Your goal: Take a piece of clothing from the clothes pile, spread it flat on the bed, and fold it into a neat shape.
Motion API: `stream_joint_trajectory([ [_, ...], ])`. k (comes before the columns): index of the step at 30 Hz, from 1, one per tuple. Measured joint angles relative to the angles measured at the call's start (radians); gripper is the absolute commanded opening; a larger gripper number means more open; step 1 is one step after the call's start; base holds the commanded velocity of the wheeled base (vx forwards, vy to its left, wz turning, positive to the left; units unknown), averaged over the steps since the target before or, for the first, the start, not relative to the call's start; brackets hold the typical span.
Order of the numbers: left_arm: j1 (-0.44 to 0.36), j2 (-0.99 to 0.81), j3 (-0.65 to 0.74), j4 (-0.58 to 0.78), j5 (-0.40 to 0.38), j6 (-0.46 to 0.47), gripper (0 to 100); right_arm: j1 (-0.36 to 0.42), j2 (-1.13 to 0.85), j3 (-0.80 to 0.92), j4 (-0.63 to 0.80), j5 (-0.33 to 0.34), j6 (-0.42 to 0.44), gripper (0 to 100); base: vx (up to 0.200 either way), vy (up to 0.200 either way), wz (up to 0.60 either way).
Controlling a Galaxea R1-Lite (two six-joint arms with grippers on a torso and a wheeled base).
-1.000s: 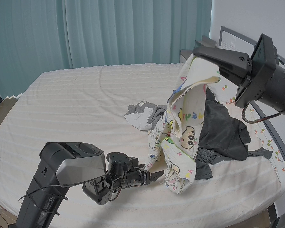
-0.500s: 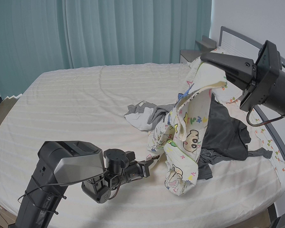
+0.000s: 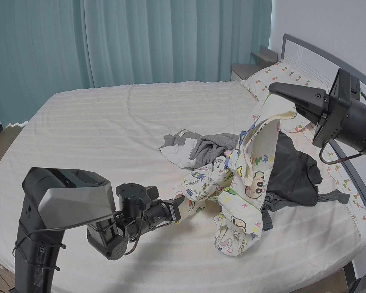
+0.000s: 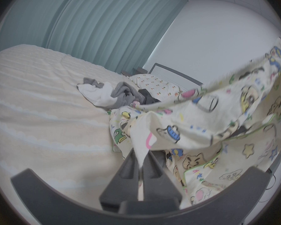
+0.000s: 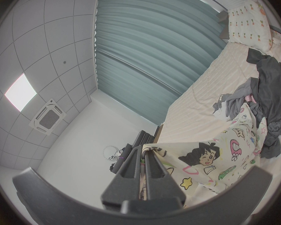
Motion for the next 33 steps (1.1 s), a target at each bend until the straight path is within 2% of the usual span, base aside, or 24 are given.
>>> stream_joint_trajectory([
  [6, 0.024, -0.158, 0.061, -0.035, 0.149, -0.003, 0, -0.106, 0.020, 0.026, 0.000, 0.000, -0.048, 0, 0.000, 0.000, 0.00],
  [13, 0.053, -0.379, 0.081, -0.029, 0.203, -0.001, 0, -0.222, 0.068, 0.036, -0.006, -0.005, -0.144, 0, 0.000, 0.000, 0.00],
  [21, 0.063, -0.613, 0.073, 0.136, 0.211, 0.007, 0, -0.272, 0.106, 0.025, -0.101, -0.009, -0.230, 0, 0.000, 0.000, 0.00],
  [24, 0.063, -0.651, 0.083, 0.169, 0.202, 0.007, 0, -0.276, 0.115, 0.021, -0.112, -0.009, -0.239, 0, 0.000, 0.000, 0.00],
  [28, 0.063, -0.640, 0.099, 0.185, 0.157, 0.006, 0, -0.276, 0.122, 0.032, -0.113, -0.007, -0.238, 0, 0.000, 0.000, 0.00],
  [33, 0.058, -0.533, 0.107, 0.195, 0.065, 0.005, 0, -0.262, 0.108, 0.066, -0.112, 0.006, -0.231, 0, 0.000, 0.000, 0.00],
])
